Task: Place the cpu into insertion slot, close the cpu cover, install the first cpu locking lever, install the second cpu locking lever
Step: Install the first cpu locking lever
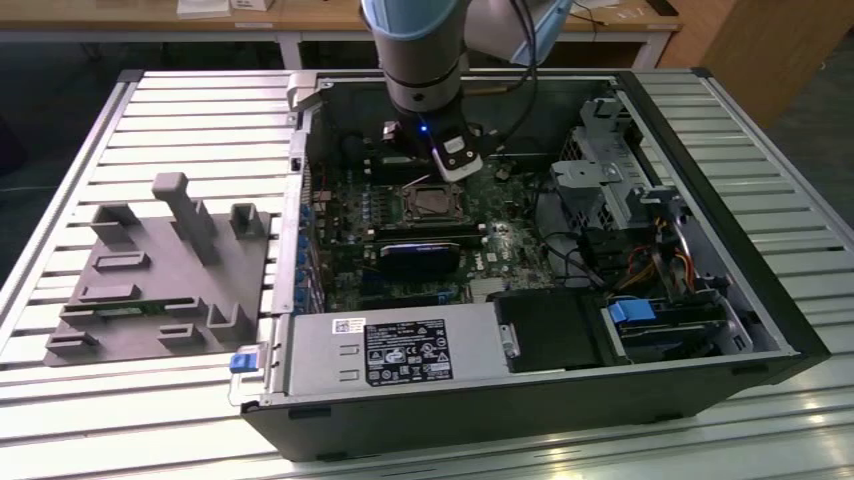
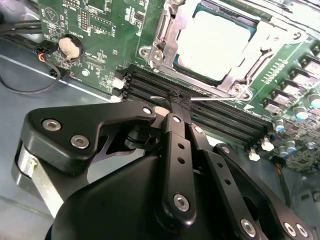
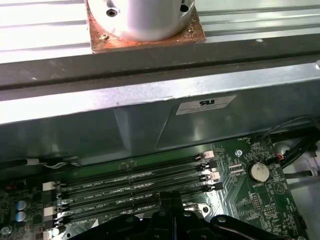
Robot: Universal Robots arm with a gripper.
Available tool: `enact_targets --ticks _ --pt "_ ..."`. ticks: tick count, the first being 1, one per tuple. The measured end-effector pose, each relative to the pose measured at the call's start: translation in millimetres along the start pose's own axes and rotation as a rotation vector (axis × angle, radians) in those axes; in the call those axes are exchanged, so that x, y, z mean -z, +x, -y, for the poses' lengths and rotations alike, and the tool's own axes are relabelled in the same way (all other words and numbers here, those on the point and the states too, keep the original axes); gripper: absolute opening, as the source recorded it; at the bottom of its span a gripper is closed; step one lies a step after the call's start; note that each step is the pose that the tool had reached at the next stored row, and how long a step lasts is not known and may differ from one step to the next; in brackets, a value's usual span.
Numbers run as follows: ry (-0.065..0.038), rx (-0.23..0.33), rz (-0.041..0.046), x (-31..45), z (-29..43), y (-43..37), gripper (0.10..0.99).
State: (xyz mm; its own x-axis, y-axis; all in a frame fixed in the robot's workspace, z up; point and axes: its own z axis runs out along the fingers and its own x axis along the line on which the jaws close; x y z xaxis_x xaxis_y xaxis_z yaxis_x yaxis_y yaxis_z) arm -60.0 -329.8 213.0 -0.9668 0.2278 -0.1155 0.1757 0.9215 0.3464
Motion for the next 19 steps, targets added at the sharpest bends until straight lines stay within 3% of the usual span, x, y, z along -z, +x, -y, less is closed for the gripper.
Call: enact_targets --ticks 3,6,9,19 --pt "0.0 0.005 0.0178 -1.6 0.3 0.7 0.102" --pt "0.005 0.009 0.0286 -2.8 -0.7 2.4 0.102" --pt "0.007 0.01 0.0321 -3.7 -1.7 4.4 0.102" --pt "0.044 -0.005 0.0497 -7.4 -4.3 6.8 0.102"
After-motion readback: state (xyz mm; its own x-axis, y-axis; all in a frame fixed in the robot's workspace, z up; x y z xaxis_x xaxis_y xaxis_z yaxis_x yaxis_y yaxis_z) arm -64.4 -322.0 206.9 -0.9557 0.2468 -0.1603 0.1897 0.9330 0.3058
